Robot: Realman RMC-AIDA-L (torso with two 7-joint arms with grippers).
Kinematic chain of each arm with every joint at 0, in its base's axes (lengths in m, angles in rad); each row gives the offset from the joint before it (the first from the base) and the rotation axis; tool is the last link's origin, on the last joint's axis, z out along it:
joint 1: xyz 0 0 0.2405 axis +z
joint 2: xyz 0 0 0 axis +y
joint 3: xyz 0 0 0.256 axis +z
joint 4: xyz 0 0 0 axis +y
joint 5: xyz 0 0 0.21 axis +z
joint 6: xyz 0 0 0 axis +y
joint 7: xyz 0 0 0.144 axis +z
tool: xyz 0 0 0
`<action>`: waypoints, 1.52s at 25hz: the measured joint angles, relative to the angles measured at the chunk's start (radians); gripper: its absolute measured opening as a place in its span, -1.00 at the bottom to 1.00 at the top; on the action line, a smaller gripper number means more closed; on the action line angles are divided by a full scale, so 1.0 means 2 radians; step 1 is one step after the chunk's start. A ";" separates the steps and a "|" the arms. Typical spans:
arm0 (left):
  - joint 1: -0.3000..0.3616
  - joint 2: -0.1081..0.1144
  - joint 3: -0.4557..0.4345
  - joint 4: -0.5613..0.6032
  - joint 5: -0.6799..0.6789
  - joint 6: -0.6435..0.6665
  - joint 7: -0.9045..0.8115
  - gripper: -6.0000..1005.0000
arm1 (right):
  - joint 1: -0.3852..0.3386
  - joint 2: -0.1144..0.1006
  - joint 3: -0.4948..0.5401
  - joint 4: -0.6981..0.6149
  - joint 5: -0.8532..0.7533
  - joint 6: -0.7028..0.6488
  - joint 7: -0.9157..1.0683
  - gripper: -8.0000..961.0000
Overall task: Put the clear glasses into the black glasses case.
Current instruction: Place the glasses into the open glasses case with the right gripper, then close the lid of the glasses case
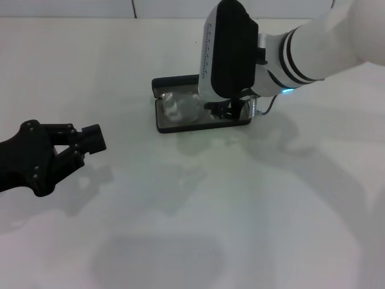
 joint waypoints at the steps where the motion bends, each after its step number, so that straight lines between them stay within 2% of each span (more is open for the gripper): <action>1: 0.000 0.000 0.000 0.000 0.000 0.000 0.000 -0.70 | -0.001 0.000 0.000 -0.001 0.000 0.000 0.000 -0.56; 8: 0.000 0.000 0.000 0.000 0.000 0.000 0.000 -0.70 | -0.011 0.000 0.001 -0.018 0.001 0.000 0.000 -0.52; 13: 0.004 0.000 -0.009 0.000 -0.005 0.000 0.004 -0.70 | -0.060 0.000 0.009 -0.082 0.001 0.002 -0.004 -0.47; 14: 0.005 0.000 -0.016 0.000 -0.006 0.000 0.004 -0.70 | -0.060 0.000 0.009 -0.082 0.001 0.002 -0.004 -0.47; 15: 0.007 -0.001 -0.028 0.000 -0.006 0.000 0.004 -0.70 | -0.076 0.000 0.012 -0.098 0.001 0.004 -0.005 -0.47; 16: 0.009 -0.004 -0.043 0.000 -0.007 0.001 0.005 -0.70 | -0.112 -0.002 0.019 -0.128 0.001 0.022 -0.009 -0.47; 20: 0.011 -0.014 -0.088 0.000 -0.010 0.006 0.007 -0.70 | -0.183 -0.002 0.038 -0.162 0.015 0.090 -0.012 -0.46; 21: 0.007 -0.018 -0.094 0.000 -0.011 0.006 0.008 -0.70 | -0.209 -0.002 0.049 -0.170 0.035 0.117 -0.013 -0.46; 24: -0.008 -0.024 -0.102 -0.001 -0.011 0.006 0.013 -0.70 | -0.252 -0.006 0.086 -0.174 0.132 0.150 -0.043 -0.47; 26: -0.023 -0.026 -0.103 -0.003 -0.011 0.005 0.014 -0.70 | -0.267 -0.007 0.124 -0.166 0.229 0.132 -0.101 -0.47; 28: -0.043 -0.027 -0.103 -0.005 -0.011 0.004 0.014 -0.70 | -0.273 -0.007 0.171 -0.146 0.336 0.080 -0.177 -0.47; 29: -0.051 -0.027 -0.103 -0.006 -0.010 0.004 0.014 -0.70 | -0.274 -0.006 0.207 -0.125 0.407 0.029 -0.229 -0.46; 31: -0.072 -0.029 -0.102 -0.010 -0.006 0.001 0.013 -0.69 | -0.271 -0.006 0.271 -0.074 0.498 -0.067 -0.295 -0.46; 34: -0.100 -0.033 -0.101 -0.023 -0.005 -0.009 0.012 -0.69 | -0.263 -0.007 0.348 0.000 0.564 -0.174 -0.342 -0.46; 38: -0.140 -0.038 -0.099 -0.056 0.003 -0.047 0.014 -0.69 | -0.253 -0.007 0.434 0.090 0.566 -0.276 -0.378 -0.46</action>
